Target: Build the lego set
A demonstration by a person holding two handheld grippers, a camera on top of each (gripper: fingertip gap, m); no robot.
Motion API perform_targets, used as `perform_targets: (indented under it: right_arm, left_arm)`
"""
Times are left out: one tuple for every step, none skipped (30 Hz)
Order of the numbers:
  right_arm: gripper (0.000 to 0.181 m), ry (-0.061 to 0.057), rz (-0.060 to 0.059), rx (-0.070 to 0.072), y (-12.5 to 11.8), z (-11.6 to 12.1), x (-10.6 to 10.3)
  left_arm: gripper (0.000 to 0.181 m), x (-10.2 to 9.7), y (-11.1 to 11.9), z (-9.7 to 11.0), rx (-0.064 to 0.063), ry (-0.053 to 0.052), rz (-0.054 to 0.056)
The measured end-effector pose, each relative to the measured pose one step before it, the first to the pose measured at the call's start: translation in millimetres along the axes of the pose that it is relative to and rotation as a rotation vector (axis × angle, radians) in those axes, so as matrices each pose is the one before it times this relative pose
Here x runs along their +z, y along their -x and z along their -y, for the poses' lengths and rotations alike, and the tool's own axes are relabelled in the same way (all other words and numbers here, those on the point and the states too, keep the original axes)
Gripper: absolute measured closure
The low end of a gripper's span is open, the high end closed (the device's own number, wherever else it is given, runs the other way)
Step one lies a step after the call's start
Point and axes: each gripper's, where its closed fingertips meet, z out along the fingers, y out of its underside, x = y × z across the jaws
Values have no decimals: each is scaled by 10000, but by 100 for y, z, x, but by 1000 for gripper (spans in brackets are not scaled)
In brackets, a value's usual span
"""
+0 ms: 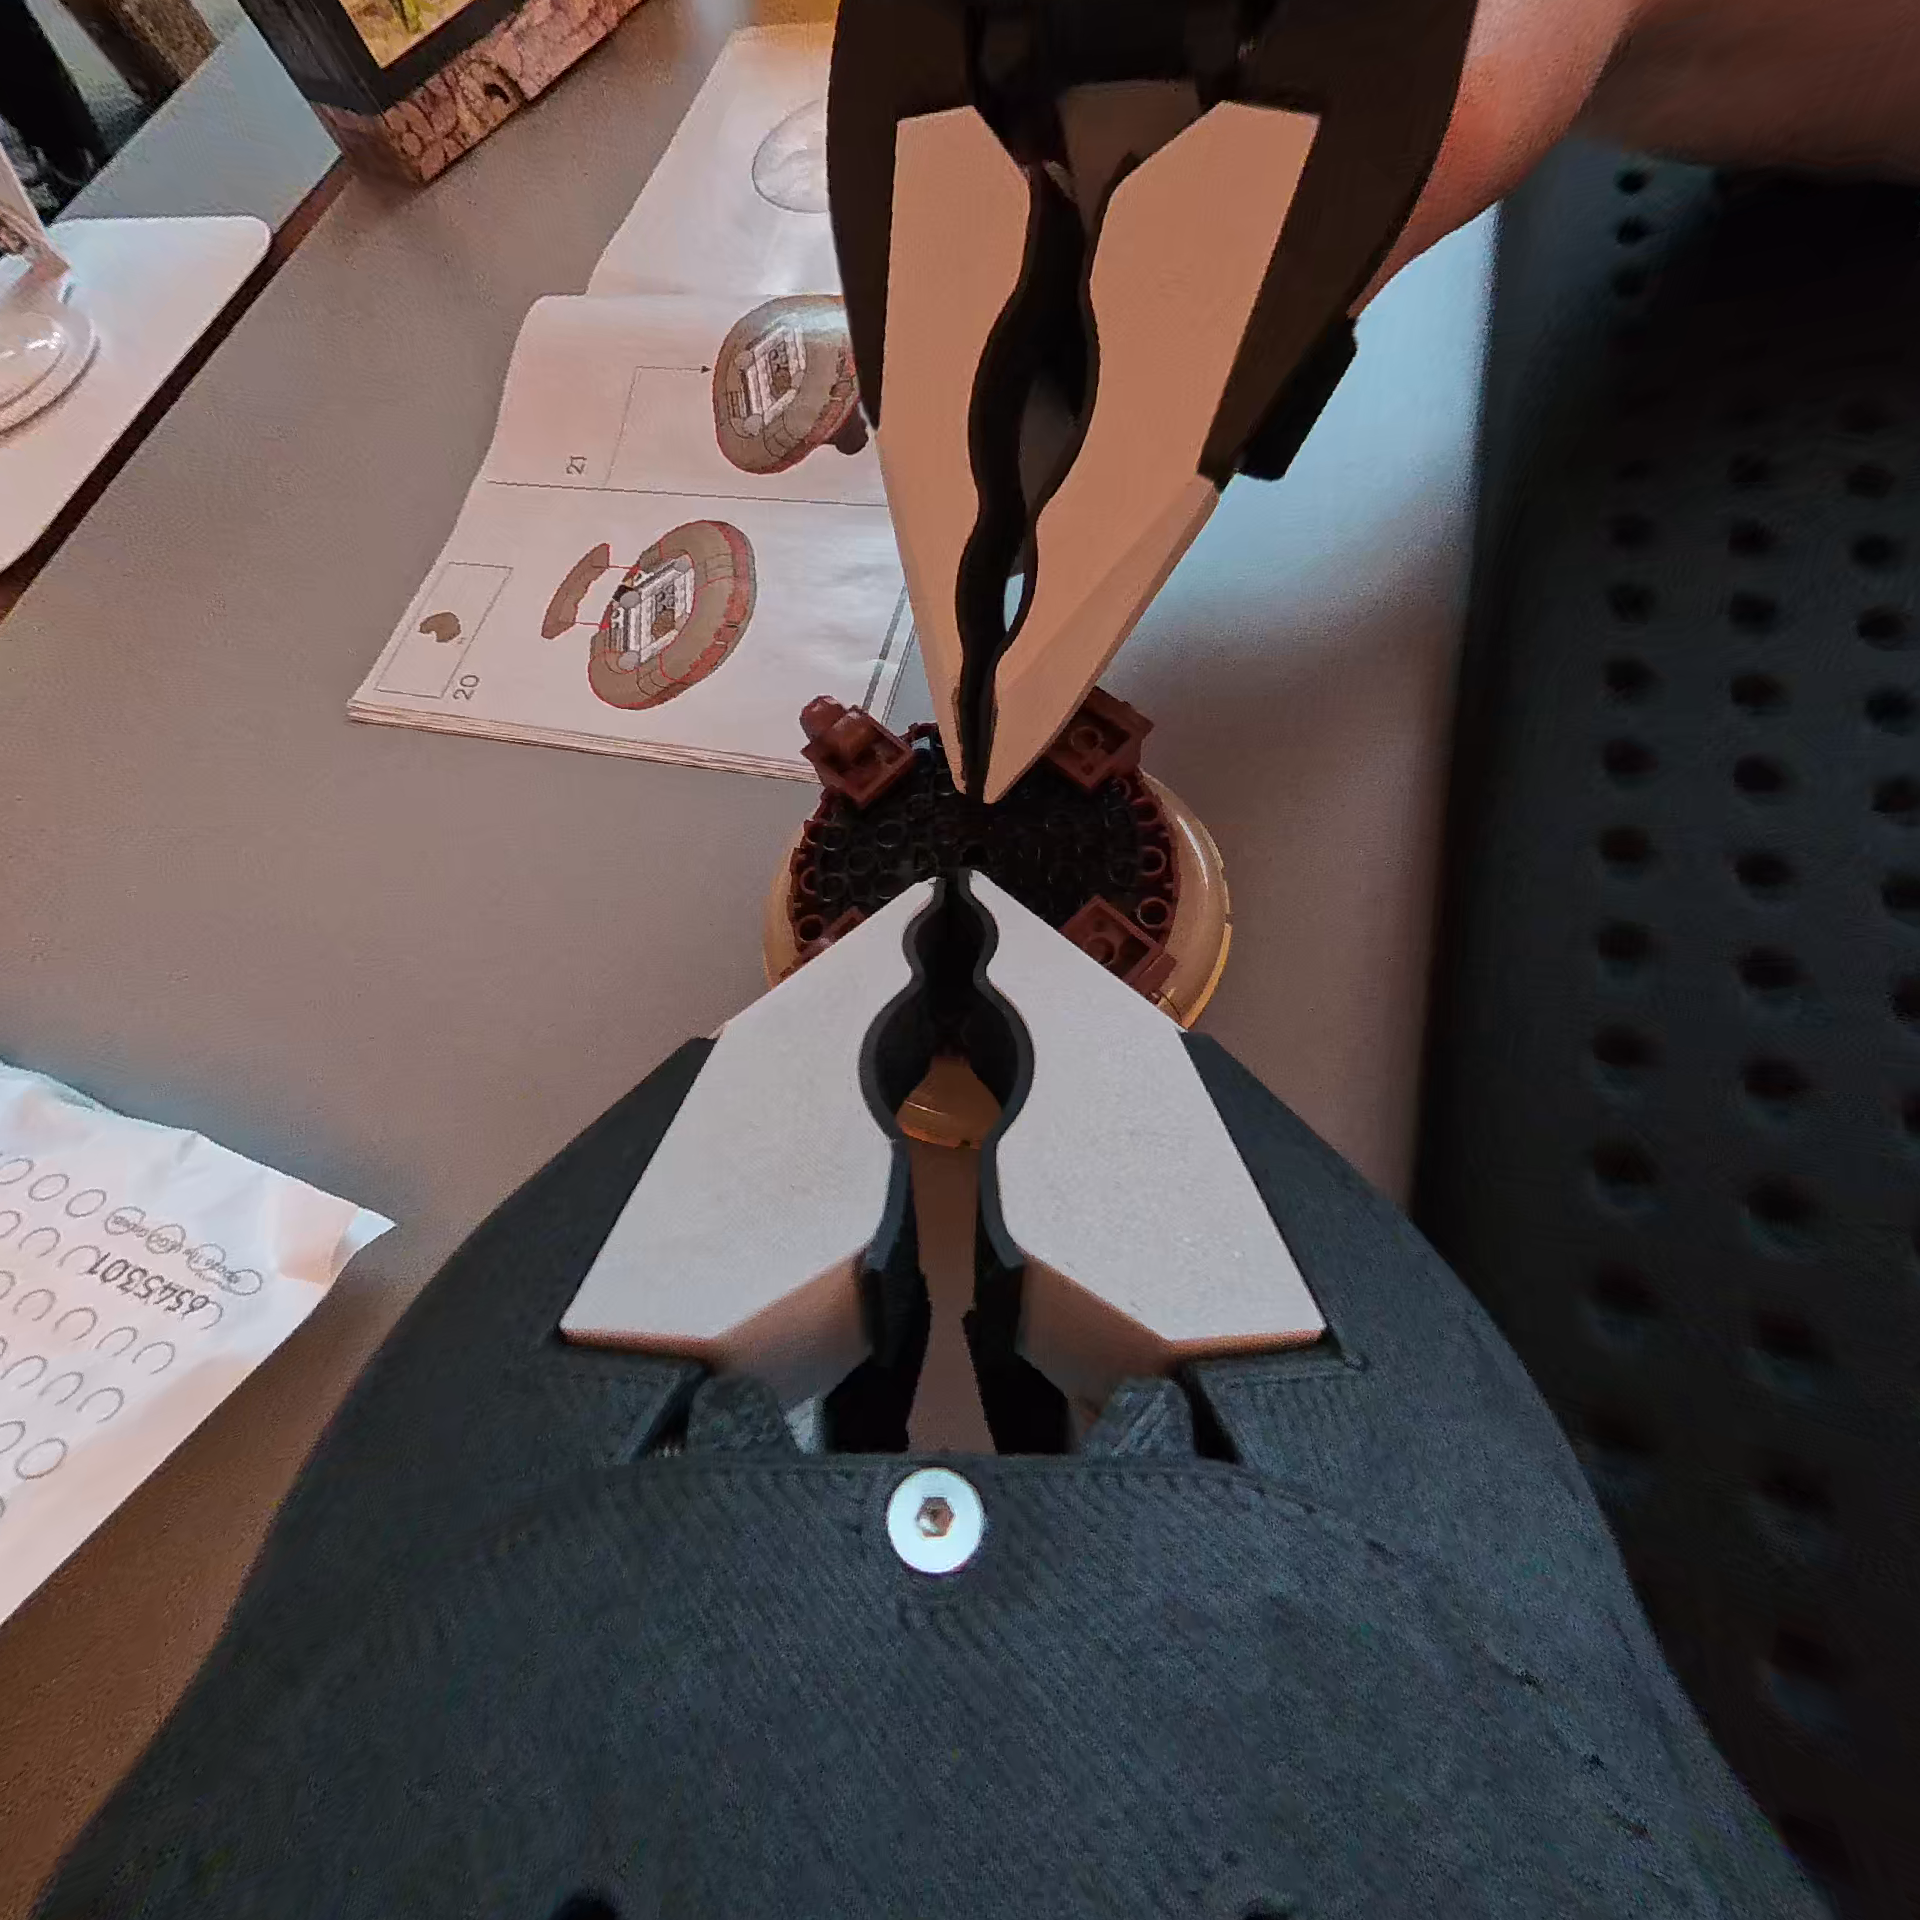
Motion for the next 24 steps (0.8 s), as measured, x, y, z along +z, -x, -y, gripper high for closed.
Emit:
perform_targets:
  right_arm:
    - [181, -34, -39, -24, -3, 20, -3]
    - [181, -63, -67, -40, -1, 21, 5]
    - [181, -110, -94, -92, -13, 62, -8]
    - [181, -203, -116, -182, 20, 76, 5]
    - [181, -312, -138, -217, 1, 116, -22]
    - [177, -388, -217, -90, -101, 230, -113]
    - [158, -359, -230, 31, -150, 348, -266]
    - [146, -275, 57, 23, 236, 373, -391]
    - [133, -243, 107, -7, 306, 310, -449]
    - [120, -201, -39, 56, 62, 99, -418]
    - [107, -118, -27, 159, 27, -121, -345]
    - [96, 11, -12, 321, 6, -355, -202]
    - [84, 99, 148, 402, 244, -460, 1]
    - [75, 152, 110, 351, 262, -476, 217]
    - [69, 228, -127, 220, 0, -486, 403]
    - [68, 270, -147, 41, 79, -399, 487]
    - [63, 255, -305, -81, -81, -251, 571]
    - [62, 332, -381, -155, -163, -257, 594]
    - [62, 348, -416, -125, -252, -239, 591]
    - [61, 253, -323, -32, -171, -163, 595]
    - [61, 140, -65, 62, 161, -60, 536]
    - [61, 190, -37, 143, 138, -171, 487]
    - [61, 315, -90, 97, 5, -408, 491]
    - [66, 418, -33, 27, 65, -605, 446]
  left_arm:
    - [181, 7, 34, 16, -39, 48, 103]
    - [181, 8, 14, 28, -72, 21, 106]
    - [181, 4, 44, 56, -138, -43, 113]
    - [181, -39, 260, 154, -304, -182, 205]
    - [181, -218, 338, 474, -490, -415, 178]
    - [181, -452, 71, 716, -587, -565, -48]
    - [177, -621, -34, 765, -574, -553, -138]
    - [176, -688, 144, 545, -473, -377, -6]
    - [171, -636, 235, 245, -343, -187, 72]
    - [162, -553, 213, -16, -289, -35, 91]
    - [152, -511, 199, -207, -261, 49, 87]
    - [145, -479, 185, -319, -237, 46, 66]
    - [141, -466, 103, -276, -226, -35, 1]
    - [142, -440, 96, -170, -218, -149, -24]
    - [144, -390, 132, -170, -213, -163, -17]
    - [146, -320, 171, -254, -187, -82, -3]
    - [147, -239, 202, -247, -159, -44, 32]
    - [149, -179, 245, -165, -142, -62, 81]
    - [150, -117, 248, -88, -143, -73, 93]
    - [151, -70, 206, -38, -179, -69, 78]
    - [152, -10, 143, 20, -221, -74, 43]
    - [152, 43, 70, 29, -246, -74, -11]
    - [152, 91, -44, -4, -249, -65, -83]
    - [151, 137, -60, -94, -244, -11, -111]
